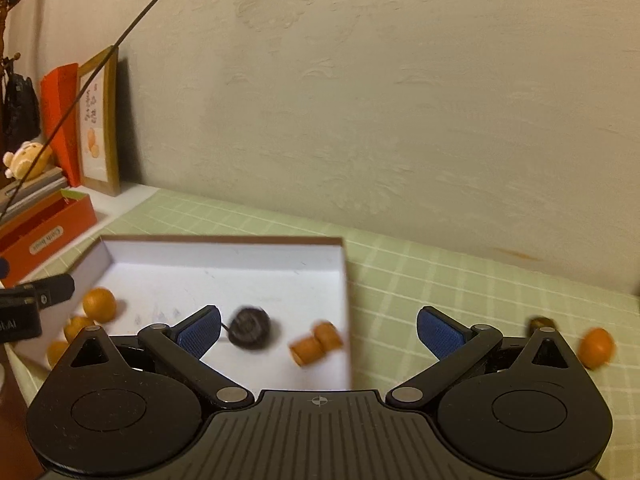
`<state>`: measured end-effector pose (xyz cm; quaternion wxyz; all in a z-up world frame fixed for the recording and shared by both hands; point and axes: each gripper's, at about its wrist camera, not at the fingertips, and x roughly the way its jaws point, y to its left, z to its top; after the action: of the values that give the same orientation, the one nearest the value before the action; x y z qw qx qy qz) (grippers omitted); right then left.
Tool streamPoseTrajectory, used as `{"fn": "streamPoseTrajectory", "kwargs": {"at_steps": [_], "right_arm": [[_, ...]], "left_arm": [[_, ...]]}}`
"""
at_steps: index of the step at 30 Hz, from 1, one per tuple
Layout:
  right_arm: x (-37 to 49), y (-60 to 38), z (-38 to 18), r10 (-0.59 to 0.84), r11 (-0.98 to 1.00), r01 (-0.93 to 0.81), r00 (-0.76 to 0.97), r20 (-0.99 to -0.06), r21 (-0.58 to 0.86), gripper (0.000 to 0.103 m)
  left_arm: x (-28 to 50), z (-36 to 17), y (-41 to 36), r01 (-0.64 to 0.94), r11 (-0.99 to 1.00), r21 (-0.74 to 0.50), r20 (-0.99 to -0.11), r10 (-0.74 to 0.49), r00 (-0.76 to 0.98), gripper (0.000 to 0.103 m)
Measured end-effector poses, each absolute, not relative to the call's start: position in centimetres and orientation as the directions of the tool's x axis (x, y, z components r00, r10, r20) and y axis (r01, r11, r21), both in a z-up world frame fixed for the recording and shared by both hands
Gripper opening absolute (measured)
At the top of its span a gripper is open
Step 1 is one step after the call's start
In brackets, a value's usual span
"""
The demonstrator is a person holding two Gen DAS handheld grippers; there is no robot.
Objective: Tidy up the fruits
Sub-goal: 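Move both tools back toward the remaining fruits on the table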
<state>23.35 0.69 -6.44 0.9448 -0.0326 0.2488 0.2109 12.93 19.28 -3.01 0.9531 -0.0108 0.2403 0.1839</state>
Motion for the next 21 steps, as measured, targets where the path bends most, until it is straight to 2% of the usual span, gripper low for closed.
{"fn": "streamPoseTrajectory", "kwargs": {"at_steps": [9,15,21], "right_arm": [[16.6,-5.9,-8.6,0.161,0.962,-0.244,0.869,-0.468,-0.123,0.103],[14.1,-10.7,-9.3,0.05,0.981,-0.136,0.862,-0.504,-0.135,0.103],[13.4,-14.0,-10.6,0.011,0.992,-0.078,0.831,-0.555,-0.097,0.103]], "left_arm": [[12.4,-3.0,15.4,-0.268,0.962,0.049,-0.466,0.259,0.846,0.093],[12.8,-3.1,11.7,-0.185,0.982,0.036,-0.461,0.18,0.869,0.093],[13.0,-3.5,8.8,-0.118,0.992,0.054,-0.465,0.129,0.876,0.093]]}}
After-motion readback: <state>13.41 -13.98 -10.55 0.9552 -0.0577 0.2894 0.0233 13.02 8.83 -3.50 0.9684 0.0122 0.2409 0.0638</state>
